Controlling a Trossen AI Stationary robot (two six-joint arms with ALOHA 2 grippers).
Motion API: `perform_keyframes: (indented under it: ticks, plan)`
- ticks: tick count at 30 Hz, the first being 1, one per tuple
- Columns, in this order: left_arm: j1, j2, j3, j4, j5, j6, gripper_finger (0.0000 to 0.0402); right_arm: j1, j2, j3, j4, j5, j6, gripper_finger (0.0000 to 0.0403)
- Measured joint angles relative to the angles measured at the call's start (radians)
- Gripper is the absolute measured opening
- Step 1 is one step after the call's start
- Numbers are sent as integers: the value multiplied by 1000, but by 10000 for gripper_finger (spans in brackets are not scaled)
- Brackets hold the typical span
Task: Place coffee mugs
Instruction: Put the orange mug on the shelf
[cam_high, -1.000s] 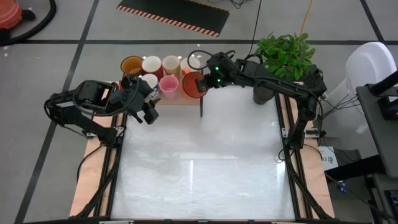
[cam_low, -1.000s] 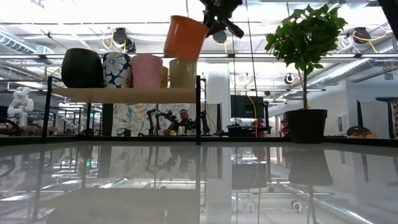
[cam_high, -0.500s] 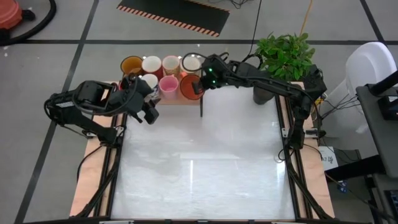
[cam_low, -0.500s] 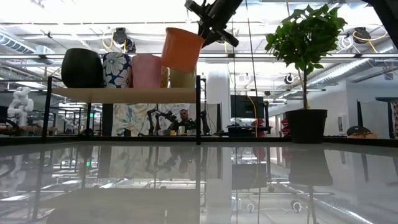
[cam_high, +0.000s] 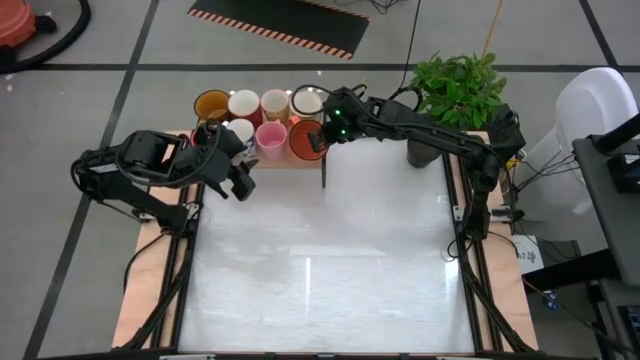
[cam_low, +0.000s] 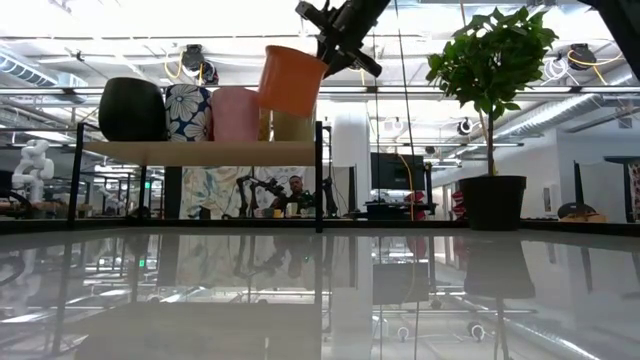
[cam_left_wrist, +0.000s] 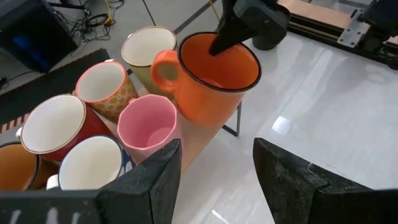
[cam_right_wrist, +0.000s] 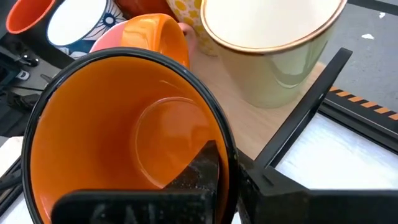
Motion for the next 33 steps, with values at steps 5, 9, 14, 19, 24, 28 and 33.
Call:
perform_keyframes:
  ticks: [5,9,14,19,24,28,33]
  plan:
    - [0,0,0,0,0,-4,204,0,4,-1,1,0,-8,14]
    - [-3,0,0,0,2,-10,204,0,11,-1,0,0,-15,14]
    - [-18,0,0,-1,3,-16,204,0,19,-1,-4,-1,-25,14]
    - [-26,0,0,-1,3,-18,204,0,25,-29,12,-1,-25,14]
    - [-26,0,0,-1,3,-26,204,0,24,-37,20,0,-22,29]
    - [-26,0,0,-1,3,-26,204,1,21,-37,30,28,-17,56]
    - [-26,0,0,-2,3,-26,204,0,19,-37,34,55,-15,83]
